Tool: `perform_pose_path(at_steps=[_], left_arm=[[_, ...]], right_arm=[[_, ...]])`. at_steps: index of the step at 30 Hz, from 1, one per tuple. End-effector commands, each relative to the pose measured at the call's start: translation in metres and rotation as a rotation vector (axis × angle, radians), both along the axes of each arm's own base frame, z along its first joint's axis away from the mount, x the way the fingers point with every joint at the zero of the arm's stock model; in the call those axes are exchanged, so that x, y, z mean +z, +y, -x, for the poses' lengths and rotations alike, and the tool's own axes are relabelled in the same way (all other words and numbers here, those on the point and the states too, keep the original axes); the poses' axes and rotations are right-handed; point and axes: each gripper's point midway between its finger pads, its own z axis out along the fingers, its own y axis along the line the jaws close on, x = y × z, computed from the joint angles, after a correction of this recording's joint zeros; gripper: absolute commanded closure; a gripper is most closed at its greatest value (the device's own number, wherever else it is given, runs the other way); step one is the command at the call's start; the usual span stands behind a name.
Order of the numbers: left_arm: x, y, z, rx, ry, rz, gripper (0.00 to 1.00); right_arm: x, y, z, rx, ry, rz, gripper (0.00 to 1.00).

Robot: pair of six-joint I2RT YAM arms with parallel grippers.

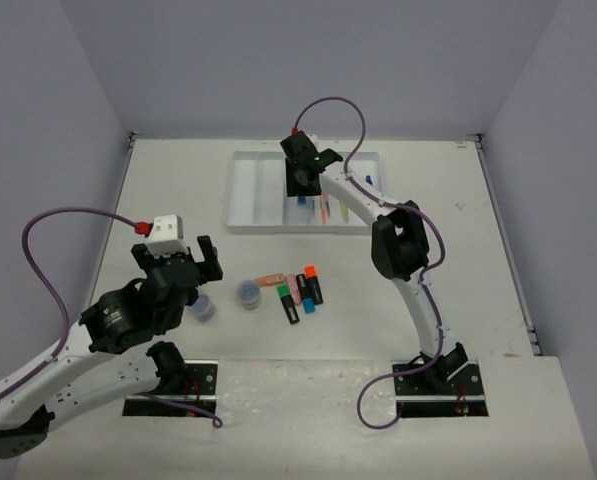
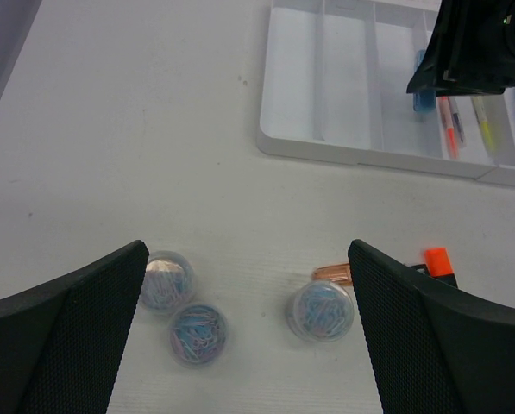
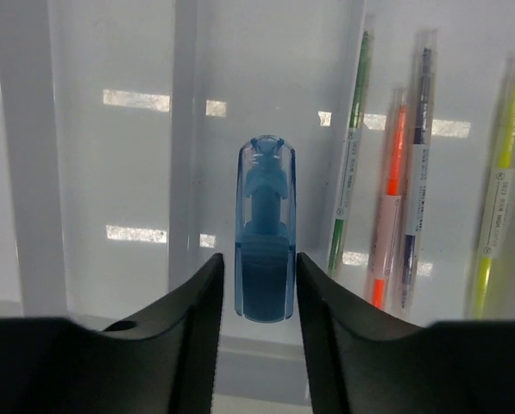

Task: Sort the stationery into containers
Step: Place the stationery in the storage box.

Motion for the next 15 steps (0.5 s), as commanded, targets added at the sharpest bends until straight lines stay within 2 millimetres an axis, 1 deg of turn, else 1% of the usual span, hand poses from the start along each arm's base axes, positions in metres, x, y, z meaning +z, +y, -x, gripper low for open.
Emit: perform_pose_path(at_steps=[1,2,4,5,7,9,10,13,15], left_arm=[[0.004,-0.004,-0.005,-0.006,-0.017,0.007,0.0],[0.004,-0.005,-0.005,-0.007,-0.016,0.005,0.0],[0.004,-0.004,-0.005,-0.006,-0.018,0.005,0.0],[0.004,-0.004,-0.005,-0.005,-0.019,0.007,0.0],[0.006,-0.002,-0.005,0.005,-0.026,0.012,0.0],[0.009,0.002,-0.004,0.021,-0.038,0.023,0.0],[0.01,0.004,-0.004,0.028,-0.043,0.03,0.0],[0.016,0.011,-0.002,0.05,-0.067,0.055,0.0],[0.018,0.013,-0.001,0.056,-0.076,0.068,0.0]], right_arm=[[0.058,0.0,-0.011,-0.006,-0.115,-0.021,0.47],[0.065,-0.003,-0.007,-0.003,-0.12,-0.019,0.46],[0.088,-0.006,0.002,0.005,-0.149,-0.028,0.46],[0.079,-0.009,0.007,0.007,-0.13,-0.011,0.46],[0.085,-0.016,0.045,0.044,-0.109,0.012,0.5],[0.084,-0.011,0.093,0.149,-0.109,0.018,0.56],[0.081,-0.004,0.117,0.225,-0.113,0.016,0.59],[0.067,0.01,0.174,0.354,-0.095,0.021,0.62],[0.051,0.004,0.202,0.324,-0.027,0.005,0.65]])
